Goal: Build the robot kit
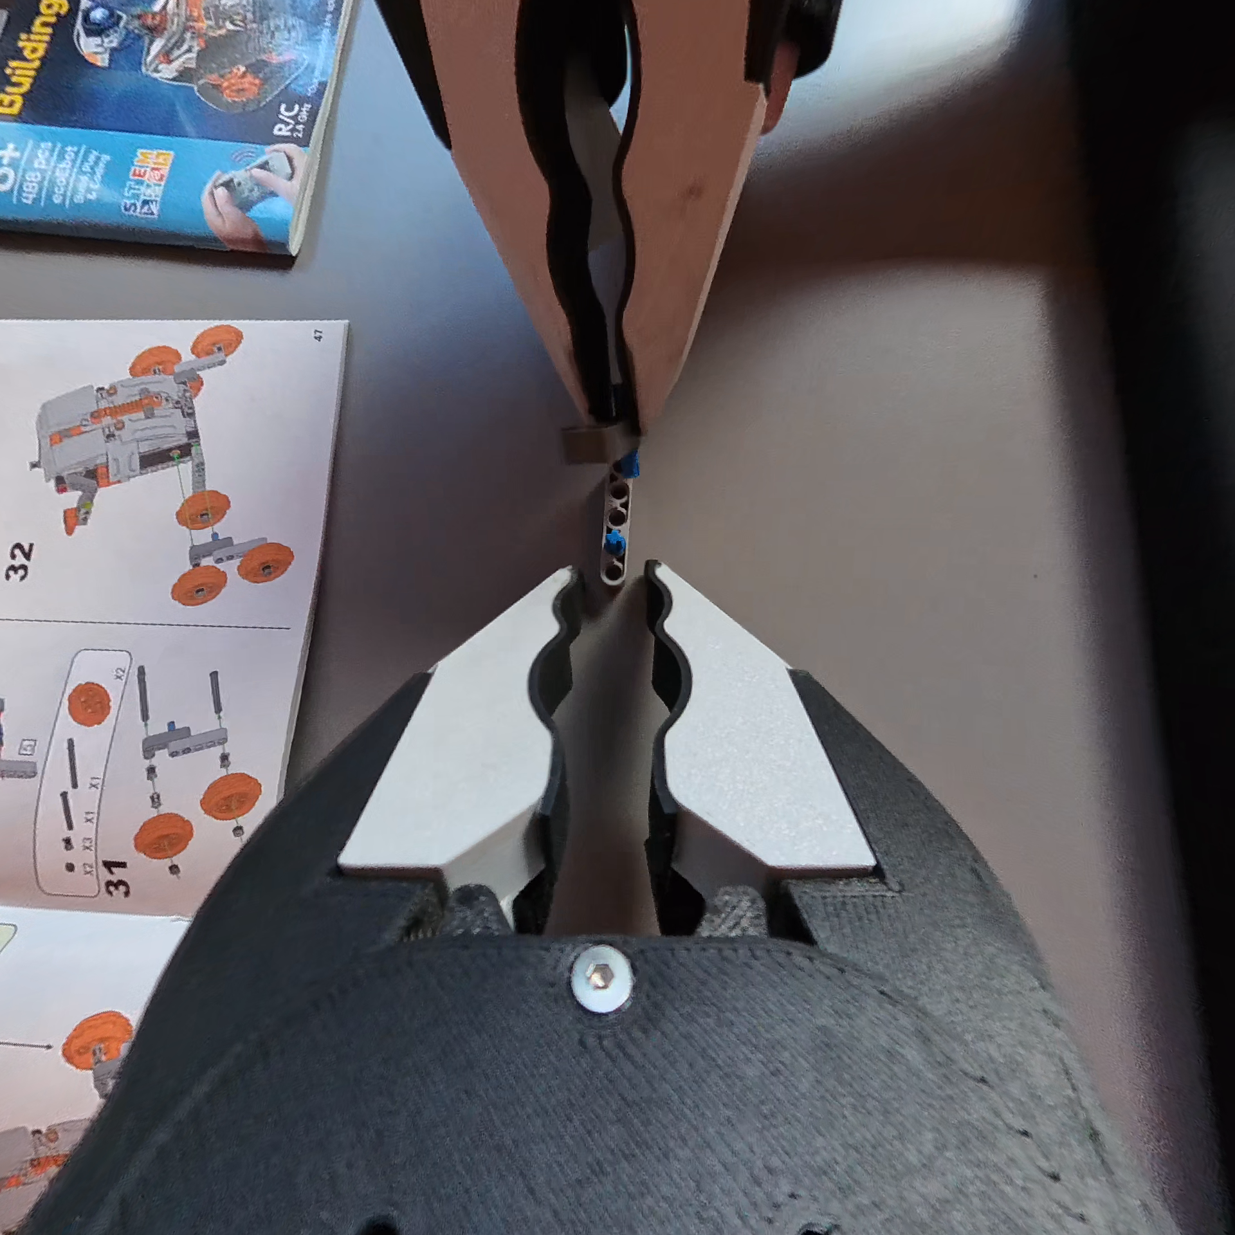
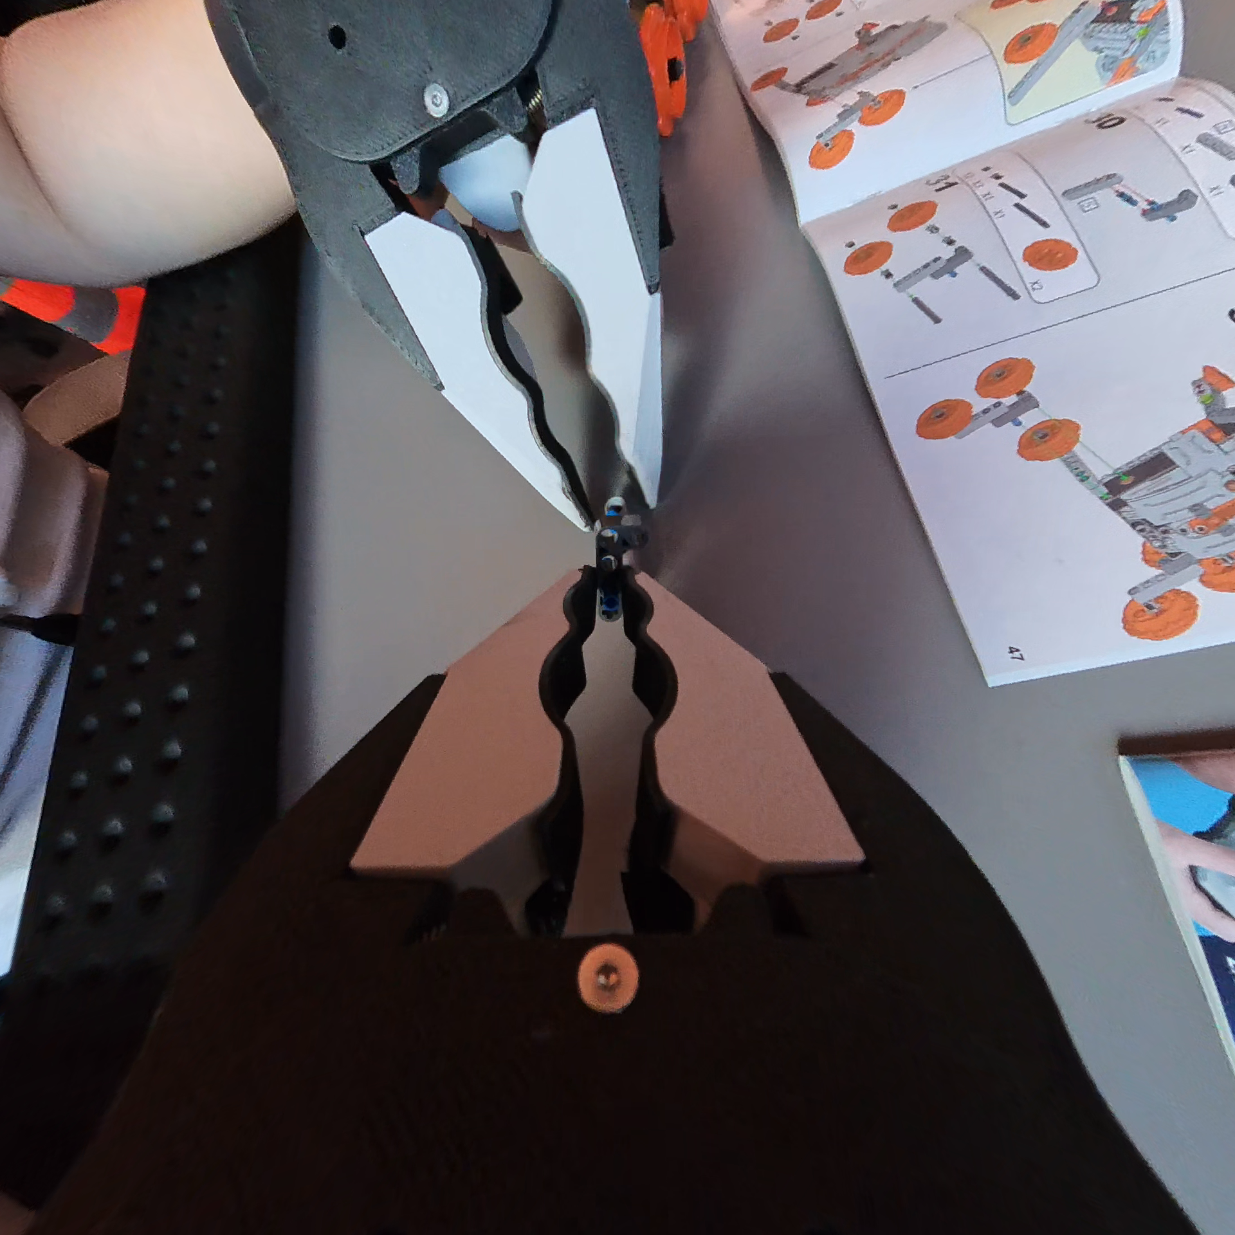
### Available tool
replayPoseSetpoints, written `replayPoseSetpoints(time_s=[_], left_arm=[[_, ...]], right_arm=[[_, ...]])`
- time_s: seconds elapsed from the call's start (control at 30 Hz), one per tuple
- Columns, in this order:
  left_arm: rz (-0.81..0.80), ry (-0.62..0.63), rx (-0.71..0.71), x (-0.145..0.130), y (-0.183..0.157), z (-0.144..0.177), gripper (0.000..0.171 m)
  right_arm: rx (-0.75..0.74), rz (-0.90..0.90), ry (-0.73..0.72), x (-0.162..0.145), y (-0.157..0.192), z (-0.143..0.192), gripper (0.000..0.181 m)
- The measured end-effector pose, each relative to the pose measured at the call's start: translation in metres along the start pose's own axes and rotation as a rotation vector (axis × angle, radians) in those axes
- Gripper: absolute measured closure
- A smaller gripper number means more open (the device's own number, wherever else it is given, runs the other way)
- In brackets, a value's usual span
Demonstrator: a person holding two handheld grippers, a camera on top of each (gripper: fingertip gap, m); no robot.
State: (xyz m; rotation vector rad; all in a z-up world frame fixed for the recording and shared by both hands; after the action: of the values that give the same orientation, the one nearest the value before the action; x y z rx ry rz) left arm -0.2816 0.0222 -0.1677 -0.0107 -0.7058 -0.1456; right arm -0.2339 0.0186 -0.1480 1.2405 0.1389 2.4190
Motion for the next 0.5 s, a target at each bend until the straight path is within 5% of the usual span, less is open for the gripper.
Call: replayPoseSetpoints(time_s=[0.5], left_arm=[[-0.02, -0.052, -0.005, 0.0057, 0.0013, 0.0054, 0.166]], right_arm=[[0.005, -0.007, -0.007, -0.0067, -0.0061, -0.0012, 0.175]])
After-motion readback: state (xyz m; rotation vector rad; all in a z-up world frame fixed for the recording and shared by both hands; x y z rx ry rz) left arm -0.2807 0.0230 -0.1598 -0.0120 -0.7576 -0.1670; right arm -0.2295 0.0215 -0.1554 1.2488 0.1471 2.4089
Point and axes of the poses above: each gripper's, where its closed fingertips meet, z back along the fingers, x out of its top, y = z × x across the jaws, the point moved 2 cm from there along z, back along the fingers, and after that the axes turned 1 degree about -x, right-handed, at the moved point
